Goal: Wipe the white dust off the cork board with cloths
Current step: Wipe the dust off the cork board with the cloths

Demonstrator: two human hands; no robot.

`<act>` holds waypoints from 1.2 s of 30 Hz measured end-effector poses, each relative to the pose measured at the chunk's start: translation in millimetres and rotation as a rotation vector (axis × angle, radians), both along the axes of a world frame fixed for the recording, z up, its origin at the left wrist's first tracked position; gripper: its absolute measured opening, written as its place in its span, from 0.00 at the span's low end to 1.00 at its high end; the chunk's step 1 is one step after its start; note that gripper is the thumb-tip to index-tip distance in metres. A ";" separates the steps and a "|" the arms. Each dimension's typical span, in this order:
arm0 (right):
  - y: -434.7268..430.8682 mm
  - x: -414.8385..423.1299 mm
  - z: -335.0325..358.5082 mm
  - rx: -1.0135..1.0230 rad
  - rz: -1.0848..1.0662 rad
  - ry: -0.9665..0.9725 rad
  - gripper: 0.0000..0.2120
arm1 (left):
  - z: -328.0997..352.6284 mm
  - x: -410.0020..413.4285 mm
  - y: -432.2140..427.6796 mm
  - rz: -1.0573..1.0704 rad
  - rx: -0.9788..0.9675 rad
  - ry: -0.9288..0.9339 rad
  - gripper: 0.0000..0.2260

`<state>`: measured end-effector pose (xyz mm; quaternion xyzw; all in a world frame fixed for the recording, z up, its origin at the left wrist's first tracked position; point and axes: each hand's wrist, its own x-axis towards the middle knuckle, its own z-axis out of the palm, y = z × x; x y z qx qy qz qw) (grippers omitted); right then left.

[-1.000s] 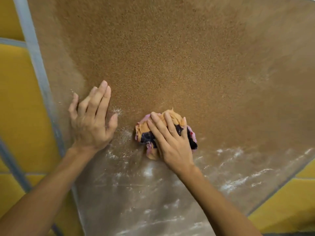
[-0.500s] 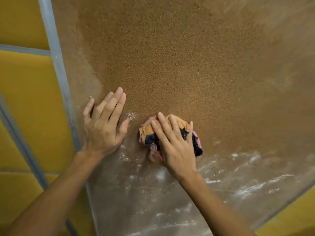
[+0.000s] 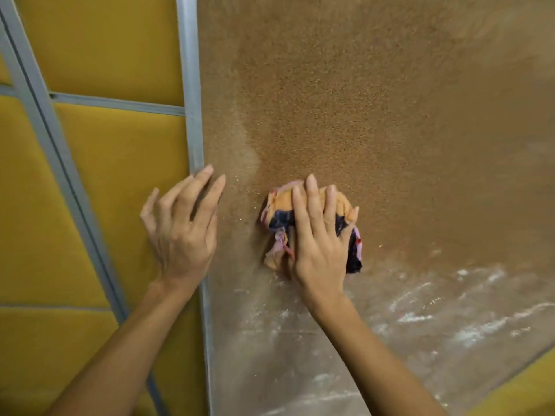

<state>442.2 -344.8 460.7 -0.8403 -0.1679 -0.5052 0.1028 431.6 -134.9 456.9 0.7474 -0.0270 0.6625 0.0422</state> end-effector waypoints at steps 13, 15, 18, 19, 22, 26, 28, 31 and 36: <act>47.8 1.9 32.5 -0.133 -0.007 -0.062 0.29 | -12.1 -3.5 10.1 -0.184 -0.148 0.052 0.17; 68.2 3.2 30.4 -0.079 0.031 -0.087 0.27 | -11.9 -3.4 10.4 -0.250 -0.169 0.047 0.17; 72.3 -0.4 -15.4 -0.301 0.067 -0.060 0.27 | -11.2 -1.4 12.7 -0.303 -0.171 0.037 0.16; 65.2 -2.3 -28.2 -0.382 0.066 -0.036 0.27 | -11.3 -0.2 13.9 -0.302 -0.163 0.042 0.17; 47.8 -4.9 -26.0 -0.445 0.042 -0.019 0.32 | -12.1 -1.6 15.7 -0.331 -0.161 0.064 0.18; 70.9 -6.1 14.4 -0.213 0.008 -0.049 0.27 | -8.5 -6.7 21.7 -0.409 -0.179 0.072 0.18; 90.1 -8.2 13.4 -0.133 0.027 -0.031 0.27 | -6.5 -8.2 23.2 -0.411 -0.189 0.078 0.19; 95.4 -12.0 -28.9 -0.210 0.091 0.025 0.25 | -2.8 -9.3 22.6 -0.421 -0.214 0.105 0.20; 83.1 -19.0 -45.6 -0.315 0.039 0.093 0.27 | -2.9 -12.3 21.5 -0.441 -0.258 0.157 0.20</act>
